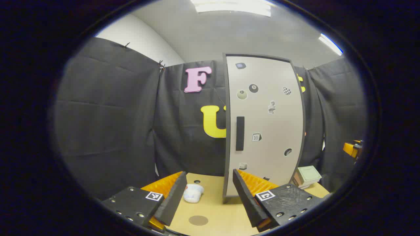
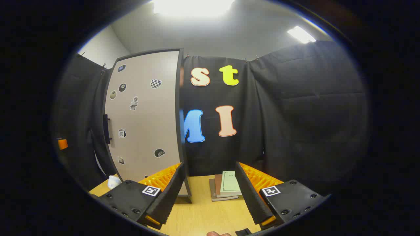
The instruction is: Open the cabinet door with the right hand, grasp the bottle in the cabinet with the left hand and place it on the coaster, then close the cabinet door with the right hand.
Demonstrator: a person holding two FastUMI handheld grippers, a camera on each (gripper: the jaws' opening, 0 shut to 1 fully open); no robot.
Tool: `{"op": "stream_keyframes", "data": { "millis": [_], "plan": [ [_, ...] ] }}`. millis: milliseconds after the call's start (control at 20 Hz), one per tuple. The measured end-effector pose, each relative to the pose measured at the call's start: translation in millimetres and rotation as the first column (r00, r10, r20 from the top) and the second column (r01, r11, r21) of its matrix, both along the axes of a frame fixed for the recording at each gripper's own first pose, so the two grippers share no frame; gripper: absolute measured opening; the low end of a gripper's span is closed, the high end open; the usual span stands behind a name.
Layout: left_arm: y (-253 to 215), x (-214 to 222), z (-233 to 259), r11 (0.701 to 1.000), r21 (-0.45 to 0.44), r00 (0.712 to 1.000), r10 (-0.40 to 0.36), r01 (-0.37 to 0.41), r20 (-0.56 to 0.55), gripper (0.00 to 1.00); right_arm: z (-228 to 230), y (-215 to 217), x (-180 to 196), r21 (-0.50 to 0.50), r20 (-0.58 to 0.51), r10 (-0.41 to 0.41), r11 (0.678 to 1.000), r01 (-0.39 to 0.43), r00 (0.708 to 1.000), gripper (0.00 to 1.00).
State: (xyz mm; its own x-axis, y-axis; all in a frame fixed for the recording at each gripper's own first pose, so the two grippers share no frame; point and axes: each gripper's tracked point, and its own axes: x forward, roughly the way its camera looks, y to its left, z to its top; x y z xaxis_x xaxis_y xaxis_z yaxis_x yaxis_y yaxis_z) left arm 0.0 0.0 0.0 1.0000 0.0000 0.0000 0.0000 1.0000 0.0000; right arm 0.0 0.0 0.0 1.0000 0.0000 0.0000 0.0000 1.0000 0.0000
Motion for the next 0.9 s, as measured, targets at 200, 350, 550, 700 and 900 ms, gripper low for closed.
{"op": "stream_keyframes", "data": {
  "millis": [200, 350, 550, 700, 900],
  "plan": [
    [16.8, 16.0, 0.5, 0.999, 0.014, 0.999, -0.032, 0.032, 0.000, 0.87, -5.1, 16.2, 9.5, 0.013, -0.019, -0.032, 0.999, 0.032, 0.999, 0.94],
    [33.2, 24.6, -10.7, 1.000, -0.003, 0.999, -0.031, 0.031, -0.012, 0.86, -5.2, 26.8, 8.8, 0.037, -0.007, -0.062, 0.997, 0.062, 0.998, 0.96],
    [43.5, 30.6, -30.0, 0.998, -0.035, 0.998, -0.055, 0.054, -0.035, 0.85, -16.0, 39.5, 10.5, 0.012, -0.026, -0.068, 0.998, 0.068, 0.997, 0.94],
    [50.6, 33.5, -38.1, 0.998, -0.019, 0.997, -0.069, 0.068, -0.045, 0.85, -16.7, 52.1, 13.9, 0.008, -0.029, -0.068, 0.998, 0.068, 0.997, 0.96],
    [50.9, 39.8, -41.7, 0.995, -0.027, 0.994, -0.101, 0.100, -0.041, 0.87, -10.5, 75.2, 19.4, 0.018, -0.022, -0.050, 0.999, 0.050, 0.999, 0.96]
  ]
}}
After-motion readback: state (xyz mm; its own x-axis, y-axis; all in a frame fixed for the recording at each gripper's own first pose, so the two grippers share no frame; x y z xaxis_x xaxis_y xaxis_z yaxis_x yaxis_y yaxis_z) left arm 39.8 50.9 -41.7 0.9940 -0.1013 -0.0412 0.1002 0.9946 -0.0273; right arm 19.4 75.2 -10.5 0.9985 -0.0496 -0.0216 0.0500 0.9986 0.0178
